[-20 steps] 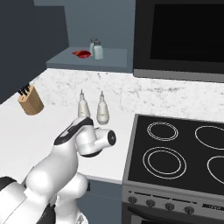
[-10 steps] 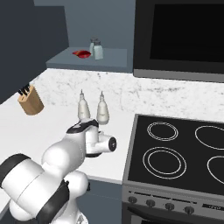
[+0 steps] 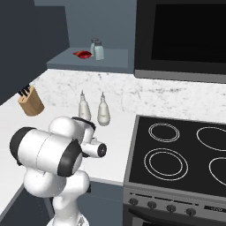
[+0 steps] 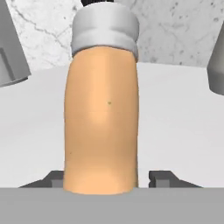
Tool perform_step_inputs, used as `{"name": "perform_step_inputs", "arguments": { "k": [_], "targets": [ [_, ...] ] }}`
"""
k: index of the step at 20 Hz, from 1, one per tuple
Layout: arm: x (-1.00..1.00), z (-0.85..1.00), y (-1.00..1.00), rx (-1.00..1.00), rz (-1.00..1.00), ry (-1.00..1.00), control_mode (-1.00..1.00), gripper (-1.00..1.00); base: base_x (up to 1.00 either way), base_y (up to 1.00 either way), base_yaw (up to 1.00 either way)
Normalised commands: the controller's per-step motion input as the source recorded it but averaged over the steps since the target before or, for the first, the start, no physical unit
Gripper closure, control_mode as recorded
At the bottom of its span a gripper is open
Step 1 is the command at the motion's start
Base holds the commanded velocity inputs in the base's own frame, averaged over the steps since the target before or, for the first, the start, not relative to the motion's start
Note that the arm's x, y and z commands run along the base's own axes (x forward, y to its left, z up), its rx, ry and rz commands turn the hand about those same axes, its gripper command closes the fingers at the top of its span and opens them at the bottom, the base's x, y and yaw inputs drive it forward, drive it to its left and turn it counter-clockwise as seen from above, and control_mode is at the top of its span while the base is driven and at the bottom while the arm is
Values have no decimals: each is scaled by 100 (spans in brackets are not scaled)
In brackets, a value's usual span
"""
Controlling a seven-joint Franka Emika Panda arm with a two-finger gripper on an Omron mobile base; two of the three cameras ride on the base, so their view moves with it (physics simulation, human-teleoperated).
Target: Put the shaker and condiment bottle from the counter next to their counterparts in the cabinet.
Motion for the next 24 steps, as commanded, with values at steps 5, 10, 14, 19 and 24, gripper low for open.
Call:
{"name": "perform_step_inputs", "arguments": {
  "k": [5, 10, 14, 19, 24],
  "targets": [
    [34, 20, -4, 0, 0, -2, -100, 100, 0, 0, 0],
    [0, 65, -35, 0, -2, -10, -100, 100, 0, 0, 0],
    [0, 87, -44, 6, -15, -4, -100, 100, 0, 0, 0],
    [-10, 100, -64, 19, -18, -1, -100, 100, 0, 0, 0],
    [-30, 100, -53, 24, -7, -6, -100, 100, 0, 0, 0]
  ]
}}
